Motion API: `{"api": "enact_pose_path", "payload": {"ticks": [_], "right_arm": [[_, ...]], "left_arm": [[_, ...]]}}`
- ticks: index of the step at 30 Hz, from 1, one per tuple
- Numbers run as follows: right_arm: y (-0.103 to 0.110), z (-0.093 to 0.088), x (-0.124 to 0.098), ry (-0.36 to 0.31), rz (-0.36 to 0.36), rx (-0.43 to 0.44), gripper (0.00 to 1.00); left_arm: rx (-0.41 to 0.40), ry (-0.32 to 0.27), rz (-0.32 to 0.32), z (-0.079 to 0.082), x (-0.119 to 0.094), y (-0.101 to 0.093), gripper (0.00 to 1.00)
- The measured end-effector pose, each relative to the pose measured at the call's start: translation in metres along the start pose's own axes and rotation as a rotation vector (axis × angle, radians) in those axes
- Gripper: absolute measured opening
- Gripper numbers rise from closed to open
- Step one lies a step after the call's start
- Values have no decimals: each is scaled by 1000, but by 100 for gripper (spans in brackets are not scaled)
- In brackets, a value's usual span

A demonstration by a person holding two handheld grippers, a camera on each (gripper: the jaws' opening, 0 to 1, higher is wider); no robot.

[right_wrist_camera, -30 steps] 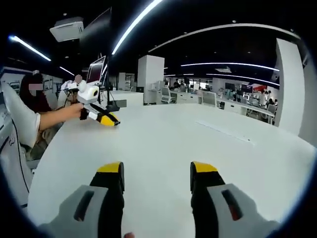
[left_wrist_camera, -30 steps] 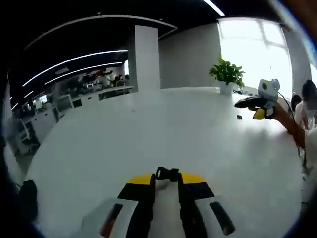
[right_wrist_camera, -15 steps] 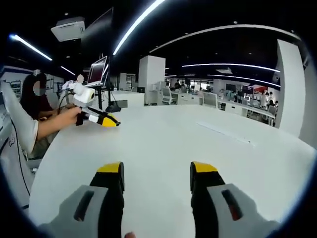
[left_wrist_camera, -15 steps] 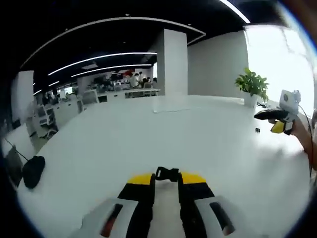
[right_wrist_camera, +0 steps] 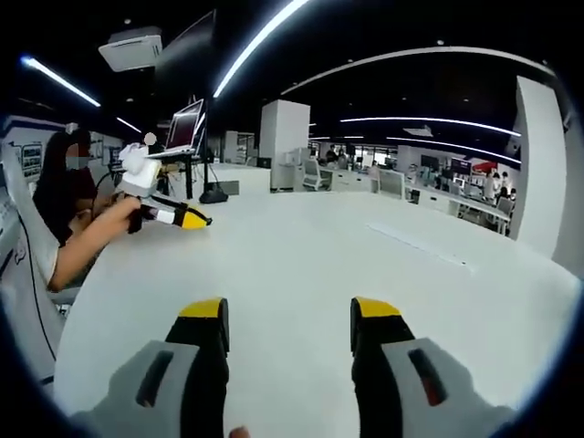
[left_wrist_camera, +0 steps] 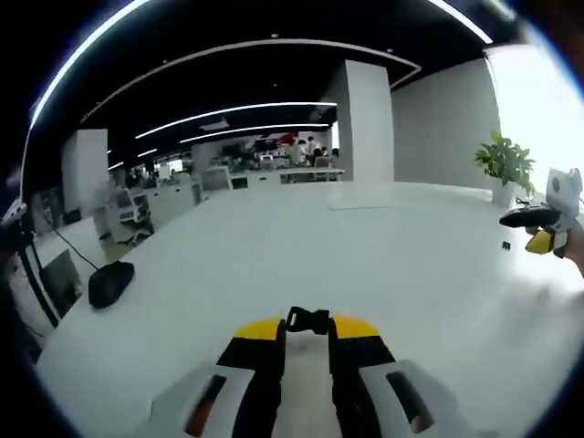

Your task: Snap the two parts of the plastic buckle together until the buckle closes and remains connected.

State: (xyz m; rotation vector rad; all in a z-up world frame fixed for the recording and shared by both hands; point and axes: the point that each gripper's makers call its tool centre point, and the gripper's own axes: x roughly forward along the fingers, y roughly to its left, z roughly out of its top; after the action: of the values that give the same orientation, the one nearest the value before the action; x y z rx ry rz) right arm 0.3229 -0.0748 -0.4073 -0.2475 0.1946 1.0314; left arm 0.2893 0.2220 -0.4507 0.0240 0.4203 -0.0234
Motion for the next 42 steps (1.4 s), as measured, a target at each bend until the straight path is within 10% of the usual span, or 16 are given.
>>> {"api": "enact_pose_path", "payload": {"ticks": [19, 28, 42], "right_arm": [[4, -3, 4, 11, 22, -1, 54], [6, -1, 3, 8, 38, -25, 60], [15, 4, 0, -7, 86, -52, 71]], "left_arm": [[-24, 18, -8, -10, 4, -10, 18], [-29, -20, -76, -3, -1, -15, 35], [157, -167, -547, 28, -32, -31, 54]]}}
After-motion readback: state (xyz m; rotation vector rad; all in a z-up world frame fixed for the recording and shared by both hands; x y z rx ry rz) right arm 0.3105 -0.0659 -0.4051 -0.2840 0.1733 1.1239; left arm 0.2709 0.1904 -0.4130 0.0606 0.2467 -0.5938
